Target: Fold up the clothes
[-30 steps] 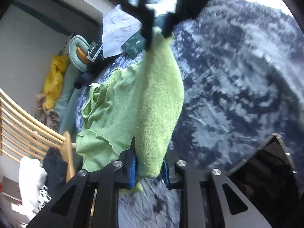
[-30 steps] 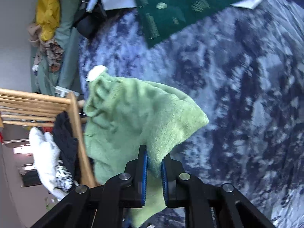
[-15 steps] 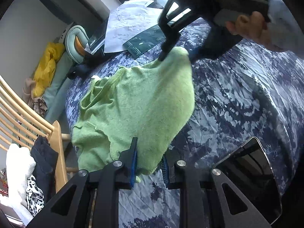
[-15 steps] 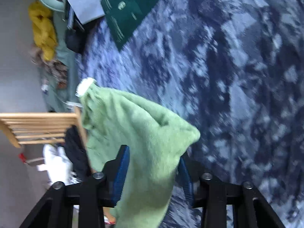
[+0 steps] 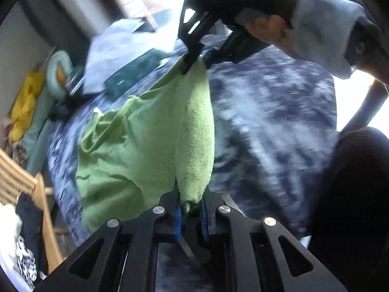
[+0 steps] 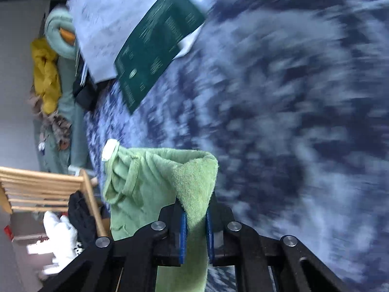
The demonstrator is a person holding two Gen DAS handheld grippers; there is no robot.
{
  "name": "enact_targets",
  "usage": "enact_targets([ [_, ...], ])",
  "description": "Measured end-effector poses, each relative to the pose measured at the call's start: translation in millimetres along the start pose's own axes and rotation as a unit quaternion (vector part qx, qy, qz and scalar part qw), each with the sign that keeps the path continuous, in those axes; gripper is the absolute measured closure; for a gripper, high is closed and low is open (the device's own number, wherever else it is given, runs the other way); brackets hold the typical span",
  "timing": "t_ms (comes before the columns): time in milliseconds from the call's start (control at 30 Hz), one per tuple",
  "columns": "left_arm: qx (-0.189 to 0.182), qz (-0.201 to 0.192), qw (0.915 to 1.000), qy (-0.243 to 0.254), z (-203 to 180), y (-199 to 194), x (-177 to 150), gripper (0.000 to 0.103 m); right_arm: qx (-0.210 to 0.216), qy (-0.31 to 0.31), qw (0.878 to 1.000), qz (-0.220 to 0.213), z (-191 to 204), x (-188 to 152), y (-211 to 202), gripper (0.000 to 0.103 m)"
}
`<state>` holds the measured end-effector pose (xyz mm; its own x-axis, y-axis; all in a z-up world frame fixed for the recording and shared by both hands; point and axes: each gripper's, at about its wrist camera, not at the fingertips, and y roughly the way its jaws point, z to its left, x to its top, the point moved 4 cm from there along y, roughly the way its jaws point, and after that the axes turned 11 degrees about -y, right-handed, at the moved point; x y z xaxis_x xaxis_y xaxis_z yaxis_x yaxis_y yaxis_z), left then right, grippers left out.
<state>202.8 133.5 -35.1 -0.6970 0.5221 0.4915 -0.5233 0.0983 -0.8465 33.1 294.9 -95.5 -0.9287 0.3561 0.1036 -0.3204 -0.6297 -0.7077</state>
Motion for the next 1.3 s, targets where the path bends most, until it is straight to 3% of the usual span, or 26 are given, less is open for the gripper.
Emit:
enact_targets([
  [200, -0.069, 0.019, 0.9973, -0.018, -17.4, -6.7, 13.9, 0.091, -0.06, 0.023, 0.998, -0.022, -37.9, -12.1, -49.6, 0.093],
  [300, -0.061, 0.019, 0.9971, -0.041, 8.4, -7.7, 21.0, 0.091, -0.079, 0.012, 0.997, -0.021, -27.4, -11.2, -53.1, 0.093],
  [467, -0.053, 0.042, 0.9937, -0.09, 68.0, -0.9, 26.9, 0.094, -0.126, -0.051, 0.991, -0.012, 27.3, 4.5, -32.6, 0.093],
  [600, 0.007, 0.043, 0.9901, -0.133, 129.8, 6.5, 16.4, 0.098, -0.149, -0.107, 0.983, 0.002, 77.5, 20.6, -3.9, 0.093],
  [700, -0.002, 0.06, 0.9811, -0.184, 169.3, 16.5, 4.6, 0.1, -0.146, -0.137, 0.98, 0.023, 112.7, 27.9, 28.7, 0.093],
  [900, -0.035, 0.061, 0.9748, -0.212, 191.4, 24.3, -3.6, 0.1, -0.151, -0.175, 0.972, 0.046, 160.2, 28.3, 76.7, 0.093],
  [933, -0.046, 0.061, 0.9737, -0.215, 191.9, 26.1, -4.4, 0.1, -0.152, -0.177, 0.971, 0.05, 164.9, 29.4, 83.1, 0.093],
  [1033, -0.133, 0.052, 0.9676, -0.208, 183.7, 28.4, -0.7, 0.1, -0.156, -0.185, 0.969, 0.057, 174.9, 31.1, 96.7, 0.093],
  [1100, -0.227, 0.056, 0.9531, -0.192, 172.8, 31.5, 1.2, 0.099, -0.158, -0.188, 0.967, 0.061, 176.1, 30.3, 100.1, 0.093],
  [1200, -0.289, 0.062, 0.9345, -0.199, 168.8, 42.3, 6.7, 0.096, -0.156, -0.187, 0.968, 0.062, 171.2, 29.1, 97.0, 0.093],
  [1233, -0.299, 0.065, 0.9301, -0.203, 170.2, 47.6, 8.8, 0.092, -0.154, -0.185, 0.969, 0.062, 168.7, 29.7, 95.1, 0.093],
  [1300, -0.332, 0.082, 0.9161, -0.21, 170.8, 57.9, 12.0, 0.061, -0.147, -0.178, 0.971, 0.061, 163.7, 31.2, 90.7, 0.093],
])
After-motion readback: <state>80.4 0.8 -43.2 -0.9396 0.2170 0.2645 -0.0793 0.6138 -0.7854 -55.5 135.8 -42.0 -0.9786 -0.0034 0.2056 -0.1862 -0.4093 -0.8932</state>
